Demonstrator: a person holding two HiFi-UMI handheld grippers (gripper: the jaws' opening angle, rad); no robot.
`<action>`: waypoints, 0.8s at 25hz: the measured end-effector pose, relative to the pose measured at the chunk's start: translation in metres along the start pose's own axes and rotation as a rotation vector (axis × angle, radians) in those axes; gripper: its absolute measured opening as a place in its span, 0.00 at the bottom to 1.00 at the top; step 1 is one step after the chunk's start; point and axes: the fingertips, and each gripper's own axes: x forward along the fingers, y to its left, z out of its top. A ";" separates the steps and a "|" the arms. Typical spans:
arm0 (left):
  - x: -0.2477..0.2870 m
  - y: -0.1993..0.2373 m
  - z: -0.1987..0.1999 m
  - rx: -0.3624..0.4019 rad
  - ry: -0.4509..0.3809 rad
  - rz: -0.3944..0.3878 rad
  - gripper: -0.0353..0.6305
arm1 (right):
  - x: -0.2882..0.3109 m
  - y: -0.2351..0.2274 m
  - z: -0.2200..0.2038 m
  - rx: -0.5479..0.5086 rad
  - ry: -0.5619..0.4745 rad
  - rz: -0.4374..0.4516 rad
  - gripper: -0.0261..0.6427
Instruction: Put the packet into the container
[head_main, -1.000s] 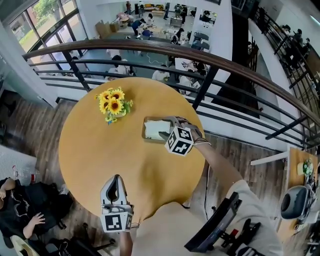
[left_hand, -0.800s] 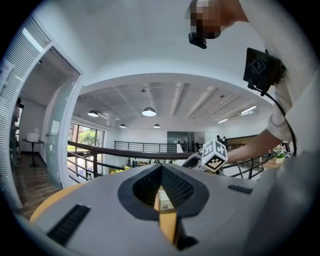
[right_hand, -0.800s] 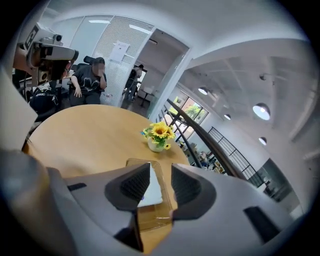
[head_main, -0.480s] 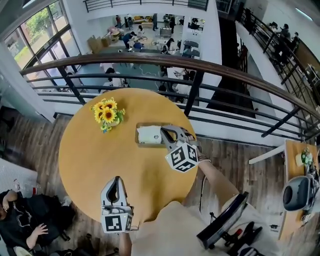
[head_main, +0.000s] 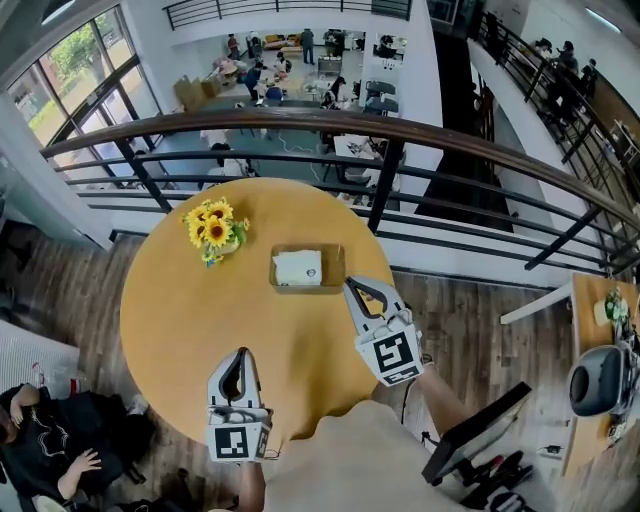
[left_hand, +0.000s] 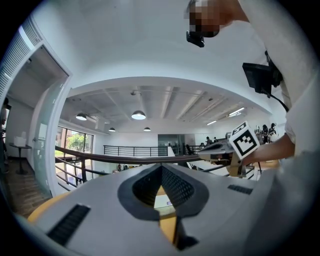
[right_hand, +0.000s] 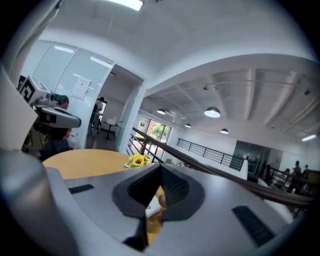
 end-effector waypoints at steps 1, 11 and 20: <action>0.000 0.000 0.001 0.001 -0.001 -0.002 0.06 | -0.007 0.002 0.000 -0.006 -0.005 0.009 0.05; -0.002 -0.009 0.000 -0.004 0.012 -0.019 0.06 | -0.073 0.029 -0.006 0.120 -0.069 -0.053 0.05; -0.005 -0.015 0.003 -0.011 0.006 -0.042 0.06 | -0.089 0.043 -0.010 0.245 -0.052 -0.112 0.05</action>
